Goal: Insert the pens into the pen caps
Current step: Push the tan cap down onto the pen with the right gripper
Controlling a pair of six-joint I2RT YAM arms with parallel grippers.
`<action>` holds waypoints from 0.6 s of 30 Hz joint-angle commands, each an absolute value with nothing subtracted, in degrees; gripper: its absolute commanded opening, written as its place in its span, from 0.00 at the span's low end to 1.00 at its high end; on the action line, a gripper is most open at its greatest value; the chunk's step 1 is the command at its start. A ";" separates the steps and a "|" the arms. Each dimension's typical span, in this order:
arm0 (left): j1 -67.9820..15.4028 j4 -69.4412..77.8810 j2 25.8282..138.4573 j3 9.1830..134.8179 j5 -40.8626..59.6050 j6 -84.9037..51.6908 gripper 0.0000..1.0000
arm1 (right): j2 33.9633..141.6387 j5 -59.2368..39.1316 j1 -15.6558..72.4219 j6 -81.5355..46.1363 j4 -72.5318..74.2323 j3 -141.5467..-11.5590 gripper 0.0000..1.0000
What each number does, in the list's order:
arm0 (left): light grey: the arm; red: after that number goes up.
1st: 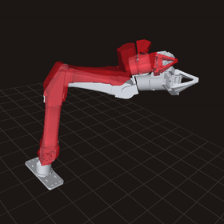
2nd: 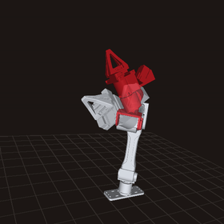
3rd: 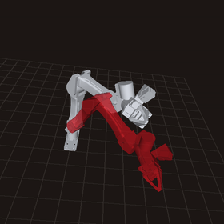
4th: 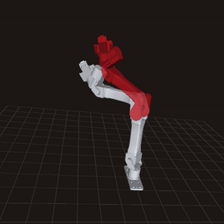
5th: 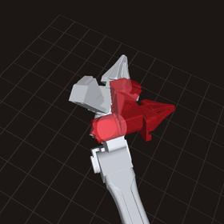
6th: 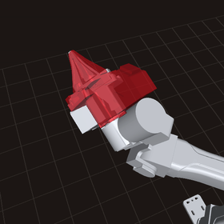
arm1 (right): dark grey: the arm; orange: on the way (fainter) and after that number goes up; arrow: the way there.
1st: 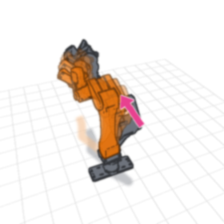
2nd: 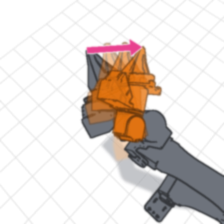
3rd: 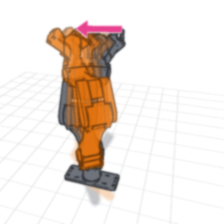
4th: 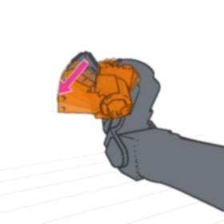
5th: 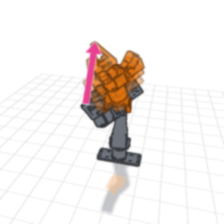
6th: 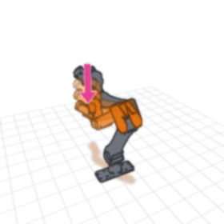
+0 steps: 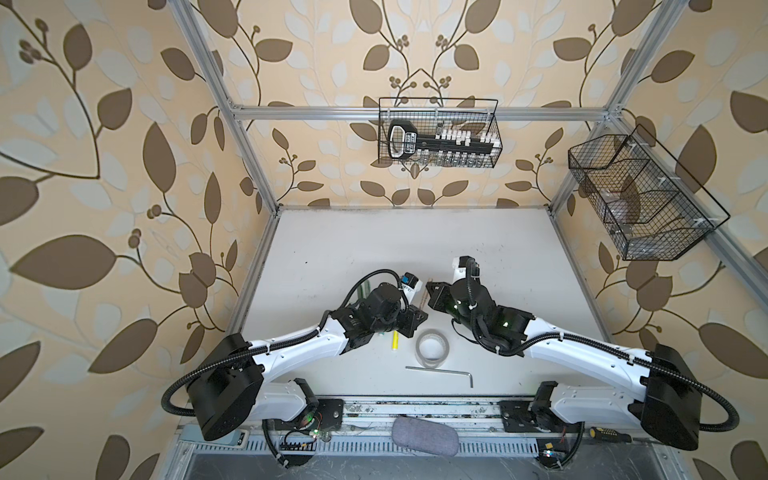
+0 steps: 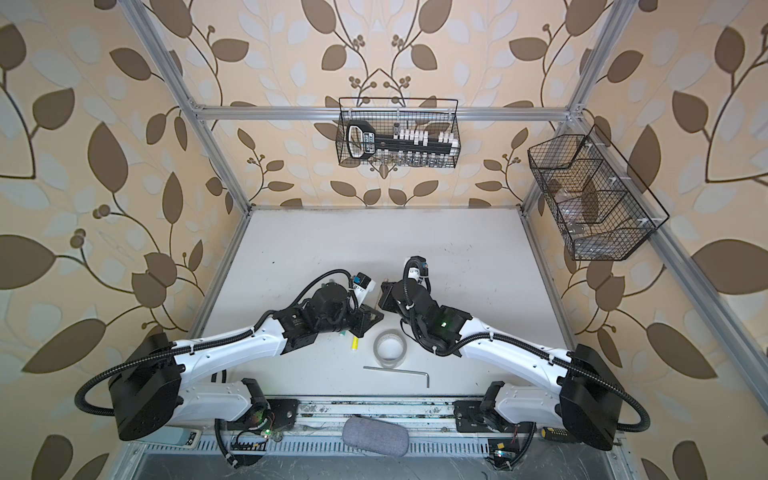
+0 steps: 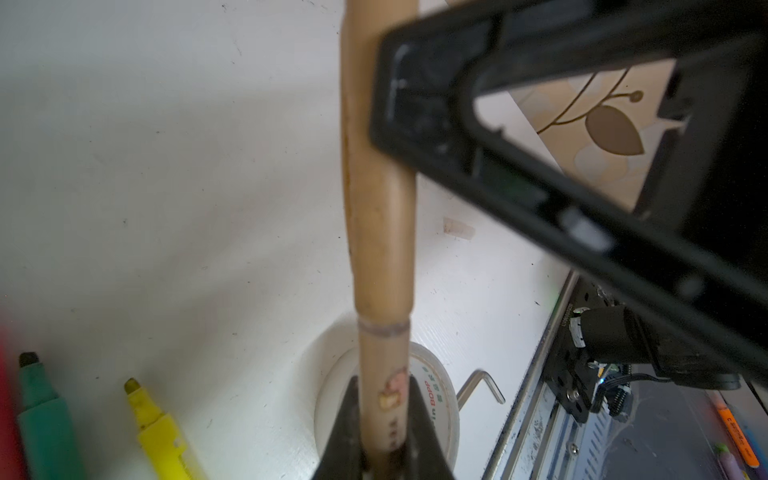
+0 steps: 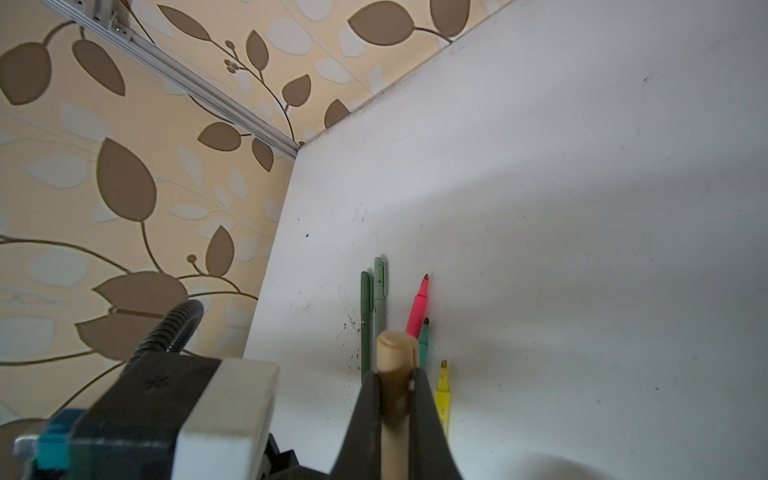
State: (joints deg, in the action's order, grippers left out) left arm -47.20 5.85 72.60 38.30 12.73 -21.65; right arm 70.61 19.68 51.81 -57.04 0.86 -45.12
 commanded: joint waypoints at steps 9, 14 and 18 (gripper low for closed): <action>-46.41 13.89 69.22 38.50 9.31 -21.67 0.00 | 66.47 18.35 53.37 -55.63 -4.34 -44.38 0.37; -46.41 14.71 68.69 37.99 10.57 -21.33 0.00 | 59.85 20.08 51.55 -53.60 -7.19 -44.47 0.57; -46.49 15.68 68.48 37.54 12.06 -21.14 0.00 | 57.18 17.35 47.80 -52.66 -7.65 -44.80 0.64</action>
